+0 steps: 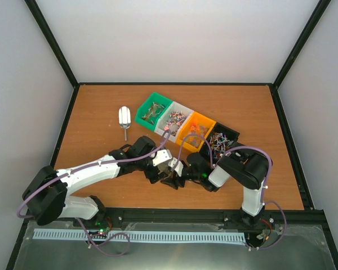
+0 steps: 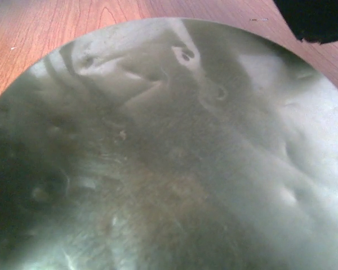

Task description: Pack the candies

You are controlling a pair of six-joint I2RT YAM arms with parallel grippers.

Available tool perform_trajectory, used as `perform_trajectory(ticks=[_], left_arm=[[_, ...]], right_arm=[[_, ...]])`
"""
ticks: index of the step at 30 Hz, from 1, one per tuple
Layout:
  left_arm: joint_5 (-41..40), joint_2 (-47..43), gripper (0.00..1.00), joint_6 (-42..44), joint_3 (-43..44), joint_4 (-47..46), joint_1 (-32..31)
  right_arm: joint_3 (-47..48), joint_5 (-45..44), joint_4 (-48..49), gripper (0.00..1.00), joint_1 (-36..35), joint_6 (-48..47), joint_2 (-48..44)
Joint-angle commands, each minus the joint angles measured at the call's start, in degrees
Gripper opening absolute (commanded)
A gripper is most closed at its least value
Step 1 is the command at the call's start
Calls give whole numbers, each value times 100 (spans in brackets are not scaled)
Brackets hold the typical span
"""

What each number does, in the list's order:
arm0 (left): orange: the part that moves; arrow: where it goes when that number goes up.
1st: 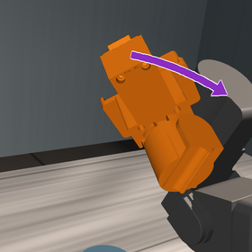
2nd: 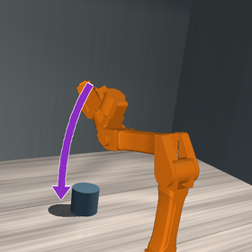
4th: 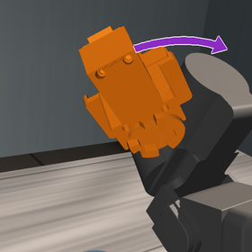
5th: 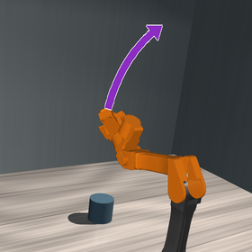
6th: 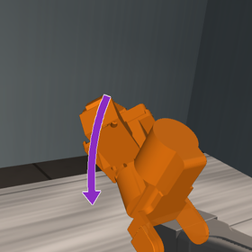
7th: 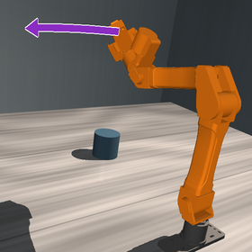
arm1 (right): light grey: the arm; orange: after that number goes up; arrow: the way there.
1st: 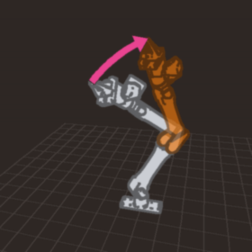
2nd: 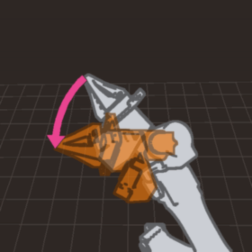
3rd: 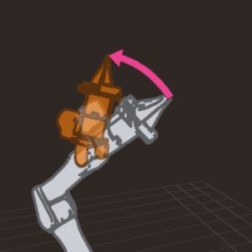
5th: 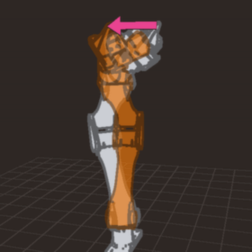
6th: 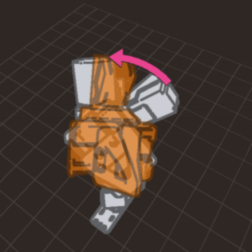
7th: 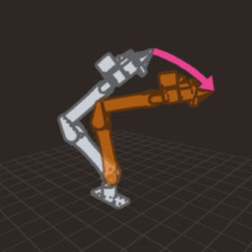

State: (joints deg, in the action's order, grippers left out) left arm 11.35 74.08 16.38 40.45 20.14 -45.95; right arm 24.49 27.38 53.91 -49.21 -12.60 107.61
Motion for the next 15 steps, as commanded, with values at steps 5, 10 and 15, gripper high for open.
perform_trajectory(ticks=[5,10,15], left_arm=[[-22,233,79,300,-46,324,-56],[166,87,88,533,-94,590,120],[590,-188,99,719,-206,600,122]], right_arm=[[-22,-152,-350,55,-14,25,125],[-61,-103,-385,55,14,-23,108],[-33,-69,-376,55,12,-15,133]])
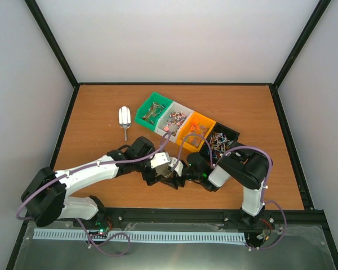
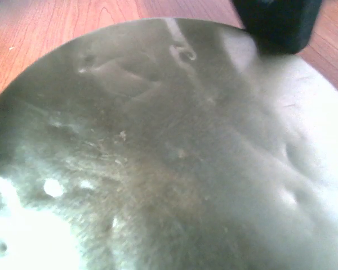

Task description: Pack the candies

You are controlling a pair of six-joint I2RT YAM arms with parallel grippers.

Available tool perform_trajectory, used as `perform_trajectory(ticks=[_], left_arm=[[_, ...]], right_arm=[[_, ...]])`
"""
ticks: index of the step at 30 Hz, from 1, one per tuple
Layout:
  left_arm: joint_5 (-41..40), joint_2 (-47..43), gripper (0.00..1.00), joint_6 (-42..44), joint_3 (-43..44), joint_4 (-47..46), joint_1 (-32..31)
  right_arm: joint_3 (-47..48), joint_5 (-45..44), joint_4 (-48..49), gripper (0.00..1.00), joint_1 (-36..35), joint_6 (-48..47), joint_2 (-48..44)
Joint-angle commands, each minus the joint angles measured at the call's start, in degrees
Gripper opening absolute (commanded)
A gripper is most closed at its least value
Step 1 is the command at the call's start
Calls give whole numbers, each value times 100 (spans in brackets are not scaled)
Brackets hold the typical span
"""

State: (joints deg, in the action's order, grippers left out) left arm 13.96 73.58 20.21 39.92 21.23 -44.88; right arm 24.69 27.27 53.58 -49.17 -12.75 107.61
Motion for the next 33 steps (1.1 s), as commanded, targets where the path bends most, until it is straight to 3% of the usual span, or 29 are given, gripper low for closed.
perform_trajectory(ticks=[1,8,16,19,23,33], left_arm=[[349,-148,99,364,-145,494,15],[-26,43,98,541,-97,412,15],[308,-98,100,338,51,320,15],[382,-82,100,171,126,260,15],[320,0,100,25,157,151,15],[250,-165,99,148,65,-64,15]], right_arm=[[-52,-58,-348,55,12,1,137],[-52,-73,-370,56,17,-6,118],[-43,-64,-392,61,12,-23,119],[-43,-64,-383,69,12,-24,121],[-61,-70,-360,89,12,-21,119],[-160,-5,-125,100,30,33,82]])
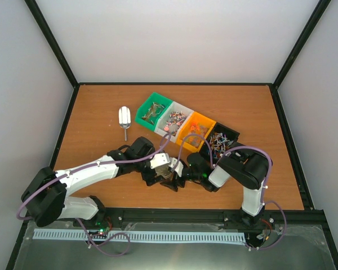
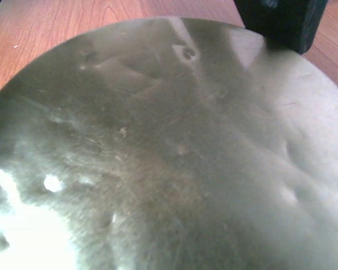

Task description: Pack the candies

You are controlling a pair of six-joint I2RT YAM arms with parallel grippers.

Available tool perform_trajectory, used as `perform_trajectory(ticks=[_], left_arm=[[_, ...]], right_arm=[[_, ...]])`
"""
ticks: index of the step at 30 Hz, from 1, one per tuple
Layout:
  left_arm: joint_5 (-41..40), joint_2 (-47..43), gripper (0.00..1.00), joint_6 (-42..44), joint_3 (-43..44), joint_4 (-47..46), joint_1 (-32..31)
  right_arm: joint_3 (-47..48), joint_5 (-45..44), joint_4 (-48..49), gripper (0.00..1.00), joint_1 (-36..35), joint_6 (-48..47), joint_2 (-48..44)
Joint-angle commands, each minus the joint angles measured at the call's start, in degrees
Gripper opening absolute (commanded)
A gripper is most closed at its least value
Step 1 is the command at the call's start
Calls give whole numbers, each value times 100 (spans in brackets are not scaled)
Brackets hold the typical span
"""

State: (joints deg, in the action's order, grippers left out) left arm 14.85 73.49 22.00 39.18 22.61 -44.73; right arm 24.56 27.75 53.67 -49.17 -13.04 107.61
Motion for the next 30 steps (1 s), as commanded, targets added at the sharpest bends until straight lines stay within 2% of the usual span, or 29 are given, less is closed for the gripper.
perform_trajectory(ticks=[1,10,20,30], left_arm=[[200,-159,99,-9,128,-222,-1],[265,104,94,131,121,-286,0],[340,326,84,511,184,-163,-1],[312,381,78,905,209,158,23]], right_arm=[[-169,-35,-91,100,30,71,84],[-348,323,394,100,253,180,71],[-160,698,312,96,338,184,176],[-216,821,301,75,346,82,174]])
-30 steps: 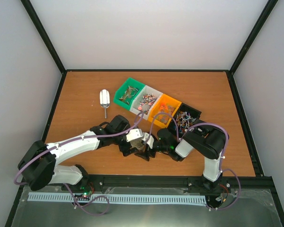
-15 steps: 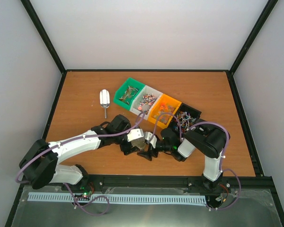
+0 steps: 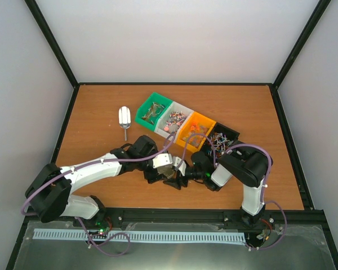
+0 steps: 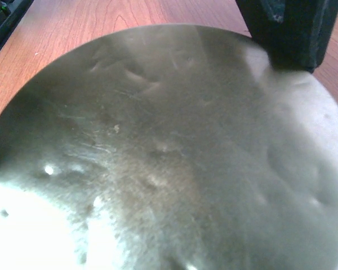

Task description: Pack the candies

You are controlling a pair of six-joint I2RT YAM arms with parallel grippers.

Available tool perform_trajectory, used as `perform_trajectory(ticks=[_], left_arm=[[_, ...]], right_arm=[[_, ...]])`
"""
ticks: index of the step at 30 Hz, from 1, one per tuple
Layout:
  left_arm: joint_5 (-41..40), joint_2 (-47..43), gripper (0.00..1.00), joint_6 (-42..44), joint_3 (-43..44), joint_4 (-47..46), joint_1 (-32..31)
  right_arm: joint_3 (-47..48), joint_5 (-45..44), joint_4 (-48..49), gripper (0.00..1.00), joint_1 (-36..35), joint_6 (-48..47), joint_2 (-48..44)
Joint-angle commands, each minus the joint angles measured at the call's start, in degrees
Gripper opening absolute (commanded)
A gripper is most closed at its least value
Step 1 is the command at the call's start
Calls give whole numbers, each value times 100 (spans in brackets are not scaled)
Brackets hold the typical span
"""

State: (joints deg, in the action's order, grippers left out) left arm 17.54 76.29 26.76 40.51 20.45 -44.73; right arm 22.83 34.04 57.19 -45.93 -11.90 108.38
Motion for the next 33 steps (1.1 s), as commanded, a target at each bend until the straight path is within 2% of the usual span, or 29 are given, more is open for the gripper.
perform_trajectory(ticks=[1,6,15,22,27,31,33], left_arm=[[92,96,78,499,83,448,52],[449,188,78,1116,200,1017,306],[897,710,74,3057,650,1902,663],[607,1029,74,4131,933,1884,682],[497,1181,75,4352,1178,1894,735],[592,1274,75,4101,1391,2014,821],[596,1250,75,4085,1376,2049,823]], right_arm=[[-57,225,-69,74,23,-58,87],[-44,430,-148,67,45,-189,77],[81,704,-533,64,66,-493,10],[89,814,-865,64,67,-570,-61],[75,786,-940,64,67,-600,-73],[103,638,-934,69,76,-583,-81],[120,552,-933,81,103,-569,-101]])
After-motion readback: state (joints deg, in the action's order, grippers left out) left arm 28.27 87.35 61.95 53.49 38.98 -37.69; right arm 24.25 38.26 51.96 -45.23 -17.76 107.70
